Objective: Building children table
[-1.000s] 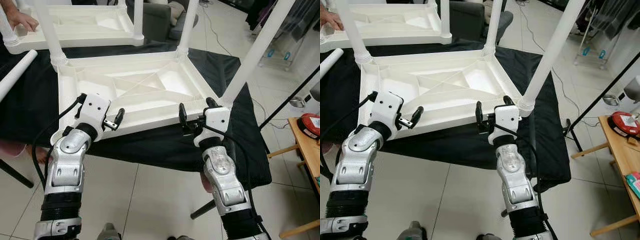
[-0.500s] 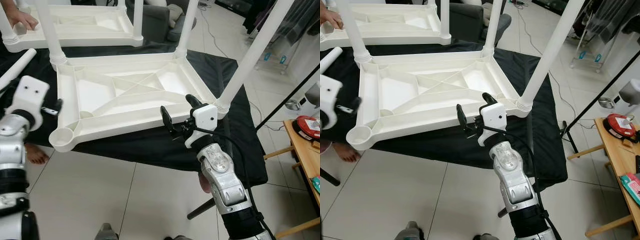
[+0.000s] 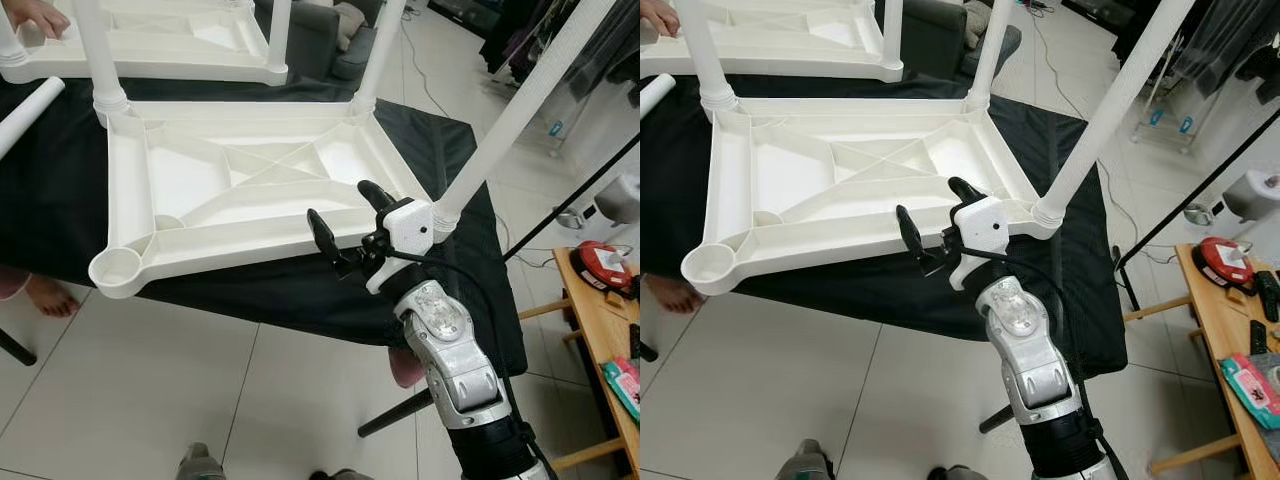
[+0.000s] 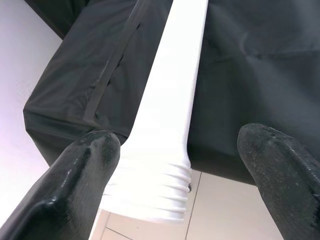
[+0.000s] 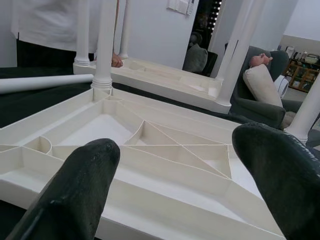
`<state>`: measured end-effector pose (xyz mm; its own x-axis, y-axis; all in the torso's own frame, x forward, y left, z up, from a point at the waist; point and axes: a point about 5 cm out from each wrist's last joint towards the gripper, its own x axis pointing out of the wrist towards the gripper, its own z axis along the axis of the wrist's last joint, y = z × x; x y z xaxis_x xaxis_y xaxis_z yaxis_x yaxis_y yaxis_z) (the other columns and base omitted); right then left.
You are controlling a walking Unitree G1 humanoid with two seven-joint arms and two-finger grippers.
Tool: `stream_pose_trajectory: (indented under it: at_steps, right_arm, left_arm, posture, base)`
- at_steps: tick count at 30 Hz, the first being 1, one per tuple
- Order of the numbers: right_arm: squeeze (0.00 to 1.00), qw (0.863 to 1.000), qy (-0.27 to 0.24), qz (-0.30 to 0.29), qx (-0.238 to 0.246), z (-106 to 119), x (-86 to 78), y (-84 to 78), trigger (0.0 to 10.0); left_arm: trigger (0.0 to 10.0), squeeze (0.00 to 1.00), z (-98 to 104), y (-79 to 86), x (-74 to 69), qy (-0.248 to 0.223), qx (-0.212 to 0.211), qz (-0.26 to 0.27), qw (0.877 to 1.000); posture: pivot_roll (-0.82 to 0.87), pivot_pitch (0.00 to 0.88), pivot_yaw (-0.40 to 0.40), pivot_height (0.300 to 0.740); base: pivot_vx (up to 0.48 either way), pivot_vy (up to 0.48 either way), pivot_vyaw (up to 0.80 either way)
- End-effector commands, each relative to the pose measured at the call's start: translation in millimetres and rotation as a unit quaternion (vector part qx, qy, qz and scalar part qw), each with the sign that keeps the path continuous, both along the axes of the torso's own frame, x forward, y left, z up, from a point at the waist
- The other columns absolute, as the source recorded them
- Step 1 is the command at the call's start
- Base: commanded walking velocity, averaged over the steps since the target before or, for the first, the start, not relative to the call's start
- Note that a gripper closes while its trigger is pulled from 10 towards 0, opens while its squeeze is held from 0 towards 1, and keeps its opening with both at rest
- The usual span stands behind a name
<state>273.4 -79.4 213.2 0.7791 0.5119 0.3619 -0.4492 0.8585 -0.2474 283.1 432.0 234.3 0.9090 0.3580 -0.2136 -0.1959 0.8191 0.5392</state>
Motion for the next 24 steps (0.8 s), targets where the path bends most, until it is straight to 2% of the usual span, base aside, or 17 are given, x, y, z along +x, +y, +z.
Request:
stream_pose_trajectory:
  at_steps: [1, 3, 4, 5, 6, 10, 11, 18, 24]
  right_arm:
    - [0.0, 1.0, 0.005, 0.003, 0.0, 0.3, -1.4, -2.1, 10.0]
    - [0.0, 1.0, 0.005, 0.003, 0.0, 0.3, -1.4, -2.1, 10.0]
    - [0.0, 1.0, 0.008, 0.004, -0.002, 1.1, -3.4, -2.5, 10.0]
    - [0.0, 1.0, 0.008, 0.004, -0.002, 1.1, -3.4, -2.5, 10.0]
    - [0.0, 1.0, 0.01, 0.004, -0.004, 2.1, -5.0, -3.7, 10.0]
    - [0.0, 1.0, 0.011, 0.004, -0.005, 2.5, -5.5, -4.1, 10.0]
    - [0.0, 1.0, 0.011, 0.003, -0.006, 2.8, -6.1, -4.8, 10.0]
    - [0.0, 1.0, 0.02, 0.0, -0.012, 2.7, -10.5, -9.3, 10.0]
    - [0.0, 1.0, 0.022, -0.001, -0.014, 2.6, -11.7, -10.3, 10.0]
  left_arm:
    - [10.0, 0.0, 14.3, 17.3, -8.3, -0.107, 0.084, 0.187, 0.973]
    - [10.0, 0.0, 14.3, 17.3, -8.3, -0.107, 0.084, 0.187, 0.973]
    - [10.0, 0.95, 14.2, 20.2, -7.7, -0.095, 0.066, 0.178, 0.977]
    - [10.0, 0.95, 14.2, 20.2, -7.7, -0.095, 0.066, 0.178, 0.977]
    - [10.0, 0.08, 15.1, 22.9, -7.9, -0.091, 0.047, 0.175, 0.979]
    - [10.0, 0.08, 16.3, 23.8, -8.2, -0.093, 0.045, 0.177, 0.979]
    - [10.0, 0.0, 18.8, 25.3, -9.3, -0.093, 0.05, 0.181, 0.978]
    - [10.0, 0.0, 28.6, 38.6, -22.7, -0.117, 0.072, 0.234, 0.963]
    - [10.0, 0.0, 29.5, 42.9, -28.4, -0.122, 0.076, 0.248, 0.958]
  posture:
    - [0.19, 0.147, -0.157, 0.74]
    - [0.19, 0.147, -0.157, 0.74]
    - [0.18, 0.16, -0.159, 0.74]
    - [0.18, 0.16, -0.159, 0.74]
    - [0.17, 0.168, -0.159, 0.74]
    - [0.17, 0.168, -0.159, 0.74]
    - [0.16, 0.176, -0.16, 0.74]
    - [0.14, 0.199, -0.173, 0.74]
    - [0.13, 0.199, -0.176, 0.74]
  base:
    - [0.0, 0.0, 0.0]
    - [0.0, 0.0, 0.0]
    - [0.0, 0.0, 0.0]
    - [0.0, 0.0, 0.0]
    - [0.0, 0.0, 0.0]
    - [0.0, 0.0, 0.0]
    - [0.0, 0.0, 0.0]
    - [0.0, 0.0, 0.0]
    - [0.0, 0.0, 0.0]
